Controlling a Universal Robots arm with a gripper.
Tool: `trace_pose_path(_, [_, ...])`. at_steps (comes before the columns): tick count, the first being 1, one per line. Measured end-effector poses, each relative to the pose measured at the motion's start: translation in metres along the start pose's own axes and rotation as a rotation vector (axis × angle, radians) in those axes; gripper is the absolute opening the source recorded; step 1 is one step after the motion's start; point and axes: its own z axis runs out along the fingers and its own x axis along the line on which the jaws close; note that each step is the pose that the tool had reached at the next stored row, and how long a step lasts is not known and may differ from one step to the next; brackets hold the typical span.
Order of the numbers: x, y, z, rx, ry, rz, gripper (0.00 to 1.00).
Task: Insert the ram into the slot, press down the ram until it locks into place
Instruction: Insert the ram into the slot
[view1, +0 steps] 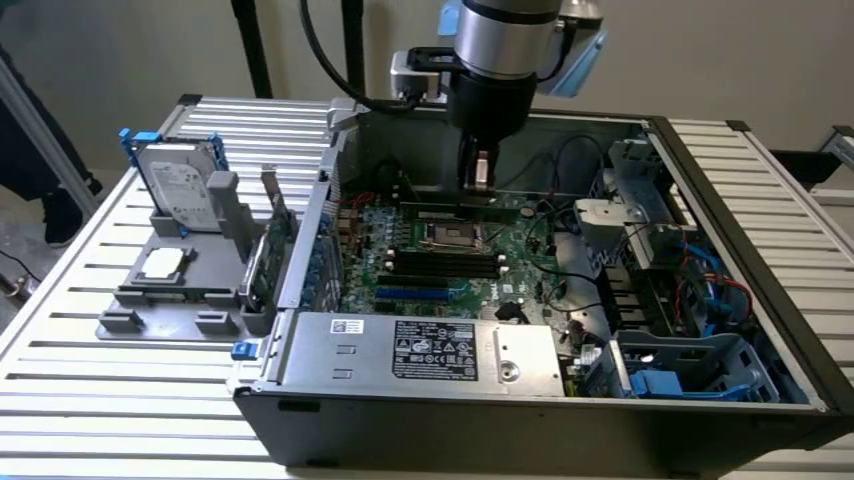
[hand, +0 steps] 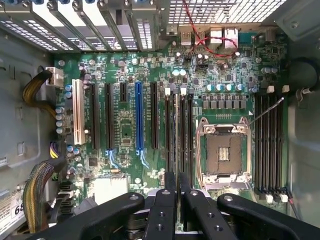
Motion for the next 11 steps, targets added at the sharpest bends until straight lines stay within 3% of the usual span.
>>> trace_pose_path(11, [0.007,-0.0011,0.0199,0.0000,-0.0001,0.000,0.13])
